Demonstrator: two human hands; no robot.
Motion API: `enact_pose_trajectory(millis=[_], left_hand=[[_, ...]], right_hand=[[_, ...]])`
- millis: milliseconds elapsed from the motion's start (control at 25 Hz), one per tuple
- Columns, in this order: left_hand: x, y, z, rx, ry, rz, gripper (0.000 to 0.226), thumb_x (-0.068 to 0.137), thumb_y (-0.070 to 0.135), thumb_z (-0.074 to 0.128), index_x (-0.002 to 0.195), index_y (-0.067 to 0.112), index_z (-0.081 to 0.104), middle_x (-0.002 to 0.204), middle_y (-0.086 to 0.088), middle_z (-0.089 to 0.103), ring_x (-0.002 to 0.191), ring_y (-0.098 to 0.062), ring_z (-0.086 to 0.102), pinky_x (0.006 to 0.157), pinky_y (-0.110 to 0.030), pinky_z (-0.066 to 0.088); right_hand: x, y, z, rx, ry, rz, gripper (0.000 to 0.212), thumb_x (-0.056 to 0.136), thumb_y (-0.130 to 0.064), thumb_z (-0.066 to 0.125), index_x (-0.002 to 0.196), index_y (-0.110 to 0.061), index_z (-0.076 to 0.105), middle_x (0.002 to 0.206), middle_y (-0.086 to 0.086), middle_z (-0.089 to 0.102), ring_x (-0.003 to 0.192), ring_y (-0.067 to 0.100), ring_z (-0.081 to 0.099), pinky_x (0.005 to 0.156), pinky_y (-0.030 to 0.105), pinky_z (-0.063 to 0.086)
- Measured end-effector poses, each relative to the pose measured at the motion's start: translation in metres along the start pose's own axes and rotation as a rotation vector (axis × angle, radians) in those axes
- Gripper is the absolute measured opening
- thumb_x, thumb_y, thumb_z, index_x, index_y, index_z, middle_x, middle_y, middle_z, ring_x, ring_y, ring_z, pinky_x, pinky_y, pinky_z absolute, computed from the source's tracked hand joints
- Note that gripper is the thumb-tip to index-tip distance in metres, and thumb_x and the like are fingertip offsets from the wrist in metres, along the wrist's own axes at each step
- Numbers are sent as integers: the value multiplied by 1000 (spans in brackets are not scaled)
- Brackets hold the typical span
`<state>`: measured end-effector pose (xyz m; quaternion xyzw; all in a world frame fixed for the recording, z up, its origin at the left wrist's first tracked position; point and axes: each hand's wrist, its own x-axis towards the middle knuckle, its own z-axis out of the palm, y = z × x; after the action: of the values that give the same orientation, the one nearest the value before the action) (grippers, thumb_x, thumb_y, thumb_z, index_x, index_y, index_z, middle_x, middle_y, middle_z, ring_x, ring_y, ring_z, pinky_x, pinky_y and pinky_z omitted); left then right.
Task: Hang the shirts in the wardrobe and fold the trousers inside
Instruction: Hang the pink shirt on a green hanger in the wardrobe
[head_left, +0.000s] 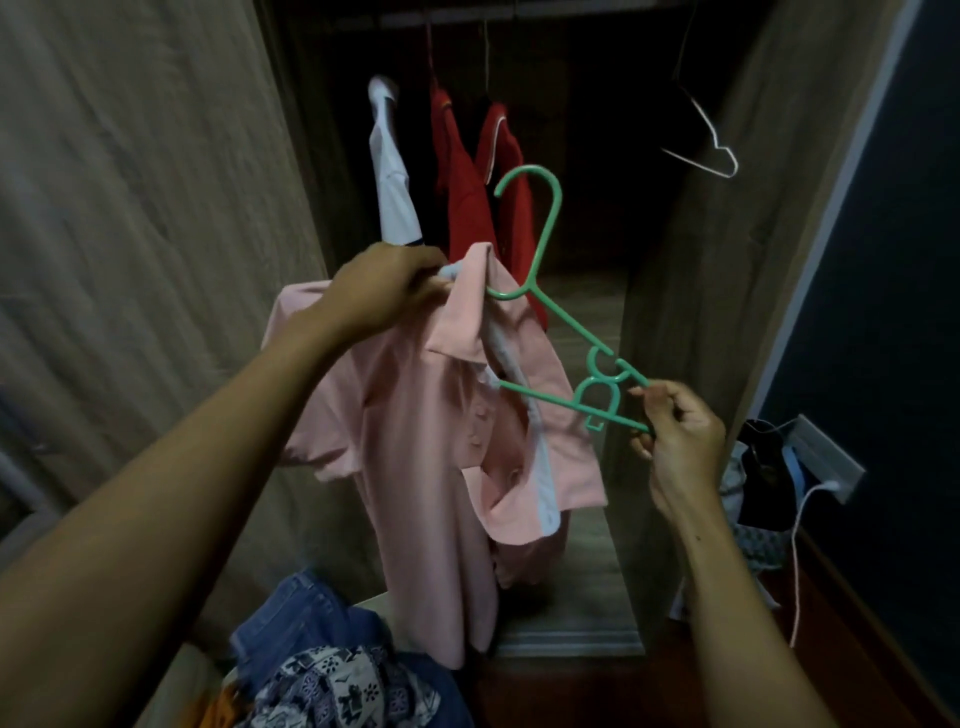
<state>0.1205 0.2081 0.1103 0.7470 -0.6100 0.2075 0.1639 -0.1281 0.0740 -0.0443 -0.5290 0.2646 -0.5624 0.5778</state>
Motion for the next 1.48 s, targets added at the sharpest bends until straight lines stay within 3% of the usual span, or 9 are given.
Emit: enact_pose_trajectory(millis=[160, 320, 440, 640, 840, 1120, 1240, 1360, 1480], left_hand=[[-5, -5, -5, -105, 146, 3, 29, 84, 55, 36, 79, 28, 45, 75, -3, 56, 76, -33, 60, 62, -38, 42], [-6, -10, -12, -163, 163, 29, 45, 85, 52, 34, 83, 11, 51, 76, -1, 52, 71, -25, 52, 61, -32, 31], [-10, -15, -14, -177, 163, 7, 44, 88, 46, 37, 92, 6, 56, 81, -7, 59, 74, -22, 54, 64, -33, 34], [-33, -38, -10, -92, 241, -60, 22, 88, 30, 44, 96, 15, 58, 85, -7, 65, 76, -26, 60, 63, -36, 44], [-47, -54, 1, 49, 324, -66, 12, 88, 20, 57, 100, 19, 57, 85, -6, 62, 76, -29, 59, 62, -38, 43], [-66, -54, 13, 497, 370, -35, 17, 84, 26, 60, 99, 18, 57, 78, -10, 56, 70, -32, 53, 62, -40, 30], [-60, -41, 12, 479, 389, -112, 21, 87, 29, 46, 96, 18, 61, 77, -10, 58, 70, -33, 55, 62, -41, 34], [-50, -27, 2, 219, 445, -281, 24, 86, 29, 48, 96, 18, 67, 85, -13, 67, 79, -37, 62, 62, -42, 44], [-47, -19, -5, -6, 504, -370, 29, 85, 35, 49, 105, 24, 68, 97, -12, 71, 92, -35, 64, 68, -38, 47]], right_hand=[[12, 10, 7, 320, -13, 114, 20, 93, -34, 49, 112, -30, 53, 93, -6, 55, 60, 8, 47, 49, 23, 36], [2, 56, 17, -89, -264, 413, 46, 94, -37, 51, 136, -22, 43, 126, -1, 56, 105, 22, 59, 78, 34, 48], [3, 62, 27, -243, -239, 335, 23, 87, -23, 63, 100, -4, 64, 88, 10, 68, 86, 28, 63, 74, 38, 50], [36, 15, 36, 228, 127, 244, 19, 91, -15, 58, 72, -13, 60, 62, 3, 64, 57, 13, 59, 54, 25, 51], [49, -35, 48, 193, 178, 120, 21, 90, -19, 61, 70, -13, 58, 70, 8, 56, 72, 23, 55, 69, 40, 49], [56, -83, 64, -4, 117, -100, 17, 88, -26, 63, 73, -17, 61, 67, 2, 56, 62, 15, 53, 54, 31, 44], [47, -99, 82, 23, -27, -194, 22, 85, -23, 65, 65, -19, 56, 56, 1, 50, 49, 12, 46, 45, 23, 38], [28, -110, 93, 71, -438, -180, 22, 85, -14, 65, 66, -13, 53, 47, -1, 47, 34, 8, 39, 35, 17, 33], [17, -110, 97, -30, -720, -56, 33, 85, -37, 57, 80, -6, 64, 57, 4, 55, 44, 12, 49, 42, 22, 43]])
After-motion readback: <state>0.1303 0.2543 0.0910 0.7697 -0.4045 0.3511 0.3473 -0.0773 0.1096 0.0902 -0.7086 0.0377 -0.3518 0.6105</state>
